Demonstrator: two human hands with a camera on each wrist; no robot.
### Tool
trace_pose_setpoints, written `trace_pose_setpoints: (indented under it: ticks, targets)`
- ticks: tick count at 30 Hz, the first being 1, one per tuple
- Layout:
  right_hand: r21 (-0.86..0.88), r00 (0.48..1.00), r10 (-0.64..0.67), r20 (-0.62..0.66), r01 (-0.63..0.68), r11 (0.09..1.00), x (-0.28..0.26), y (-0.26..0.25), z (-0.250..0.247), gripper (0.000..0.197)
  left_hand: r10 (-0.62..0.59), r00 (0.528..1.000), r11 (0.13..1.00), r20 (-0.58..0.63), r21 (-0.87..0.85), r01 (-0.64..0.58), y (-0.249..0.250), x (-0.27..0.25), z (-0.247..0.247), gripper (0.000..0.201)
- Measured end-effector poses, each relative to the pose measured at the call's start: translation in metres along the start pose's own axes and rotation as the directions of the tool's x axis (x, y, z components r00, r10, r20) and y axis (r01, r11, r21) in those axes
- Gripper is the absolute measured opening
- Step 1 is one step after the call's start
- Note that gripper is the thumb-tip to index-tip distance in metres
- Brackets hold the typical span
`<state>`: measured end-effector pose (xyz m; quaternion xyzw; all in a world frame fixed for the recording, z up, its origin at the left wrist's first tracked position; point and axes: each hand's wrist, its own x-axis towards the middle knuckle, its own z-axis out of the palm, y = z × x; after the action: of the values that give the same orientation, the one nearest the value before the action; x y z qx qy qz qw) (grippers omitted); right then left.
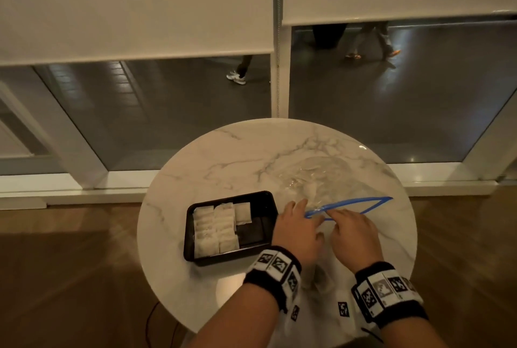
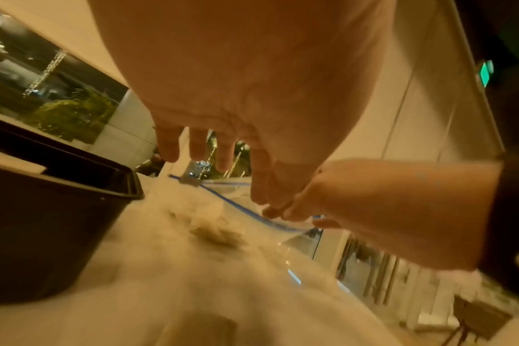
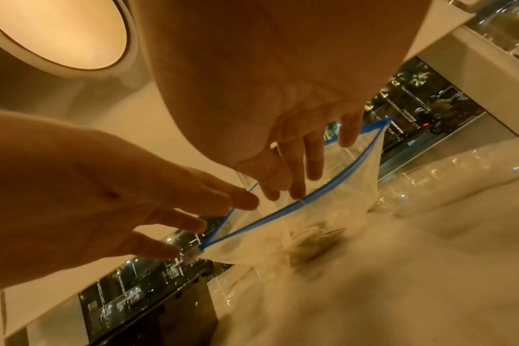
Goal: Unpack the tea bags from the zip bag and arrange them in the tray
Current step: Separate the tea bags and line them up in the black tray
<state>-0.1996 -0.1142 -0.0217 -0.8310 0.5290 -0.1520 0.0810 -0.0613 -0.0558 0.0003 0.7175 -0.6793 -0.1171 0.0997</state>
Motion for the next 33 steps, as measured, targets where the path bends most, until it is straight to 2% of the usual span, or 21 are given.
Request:
trace_pose_setpoints:
  ticks: [3,6,8,10,11,13,14,15,16,18,20,21,22,23,24,26,28,30,31,32,33]
  targets:
    - [-0.066,0.983,0.029,0.179,-0.017,0.998,0.003,-0.005,-0.005,0.058,-0.012,0.996,0.996,0.085,0.089,0.004,0.002,0.013,0.001,0.054]
    - [-0.047,0.959,0.021,0.282,-0.008,0.999,0.01,-0.008,-0.006,0.062,-0.021,0.992,0.991,0.122,0.133,0.004,0.0,0.019,-0.001,0.057]
    - [0.067,0.929,0.014,0.369,-0.041,0.997,0.017,-0.008,-0.003,0.064,-0.027,0.993,0.992,0.112,0.128,0.012,-0.002,0.021,-0.003,0.057]
    - [0.267,0.908,0.056,0.416,-0.181,0.946,0.029,-0.01,0.0,0.057,-0.026,0.994,0.992,0.105,0.129,0.012,-0.003,0.02,-0.007,0.056]
    - [0.362,0.905,0.133,0.404,-0.292,0.885,0.036,-0.012,-0.001,0.043,-0.012,0.995,0.989,0.101,0.147,-0.003,-0.005,0.019,-0.009,0.057]
    - [0.589,0.854,0.307,0.419,-0.513,0.624,0.051,-0.014,-0.007,0.027,0.025,0.996,0.98,0.087,0.196,-0.042,-0.008,0.016,-0.013,0.065]
    - [0.675,0.827,0.362,0.431,-0.562,0.478,0.058,-0.017,-0.013,0.026,0.035,0.996,0.976,0.081,0.213,-0.052,-0.01,0.015,-0.014,0.067]
    - [0.722,0.813,0.386,0.436,-0.572,0.389,0.066,-0.019,-0.018,0.026,0.038,0.996,0.975,0.078,0.217,-0.055,-0.011,0.013,-0.015,0.069]
    - [0.733,0.815,0.403,0.416,-0.563,0.382,0.072,-0.023,-0.024,0.029,0.035,0.996,0.976,0.078,0.211,-0.051,-0.012,0.012,-0.016,0.071]
    - [0.441,0.823,0.421,0.381,-0.562,0.7,0.077,-0.026,-0.03,0.034,0.024,0.996,0.984,0.088,0.172,-0.039,-0.014,0.009,-0.019,0.077]
    - [0.177,0.849,0.417,0.325,-0.487,0.855,0.084,-0.023,-0.033,0.036,0.01,0.996,0.991,0.092,0.129,-0.022,-0.016,0.006,-0.02,0.083]
    - [0.164,0.854,0.384,0.35,-0.46,0.873,0.088,-0.023,-0.029,0.035,0.001,0.996,0.994,0.088,0.111,-0.011,-0.018,0.005,-0.018,0.084]
    - [0.298,0.828,0.415,0.376,-0.532,0.792,0.089,-0.023,-0.027,0.034,-0.005,0.997,0.996,0.08,0.094,-0.002,-0.02,0.004,-0.016,0.084]
    - [0.499,0.771,0.461,0.439,-0.636,0.589,0.09,-0.022,-0.03,0.037,-0.008,0.998,0.997,0.067,0.072,0.003,-0.023,0.004,-0.013,0.083]
    - [0.656,0.744,0.494,0.449,-0.65,0.383,0.092,-0.022,-0.027,0.045,-0.003,0.999,0.999,0.05,0.046,0.0,-0.025,0.004,-0.01,0.082]
    - [0.738,0.653,0.518,0.553,-0.673,0.06,0.1,-0.021,-0.013,0.074,0.026,1.0,1.0,0.014,-0.001,-0.026,-0.027,0.004,-0.007,0.084]
    - [0.672,0.596,0.513,0.618,-0.739,0.049,0.101,-0.021,-0.01,0.087,0.044,0.999,0.998,-0.021,-0.047,-0.045,-0.026,0.005,-0.006,0.086]
    - [0.529,0.54,0.489,0.685,-0.83,0.176,0.086,-0.021,-0.019,0.066,0.047,0.998,0.996,-0.035,-0.071,-0.049,-0.025,0.005,-0.006,0.085]
    - [0.466,0.533,0.475,0.7,-0.845,0.26,0.081,-0.019,-0.022,0.053,0.05,0.998,0.997,-0.04,-0.059,-0.052,-0.024,0.005,-0.006,0.084]
    - [0.455,0.531,0.424,0.733,-0.847,0.274,0.077,-0.017,-0.025,0.048,0.058,0.997,0.998,-0.046,-0.037,-0.059,-0.025,0.004,-0.006,0.083]
    - [0.501,0.567,0.373,0.735,-0.824,0.264,0.08,-0.014,-0.022,0.049,0.066,0.997,0.998,-0.05,-0.02,-0.067,-0.025,0.003,-0.005,0.083]
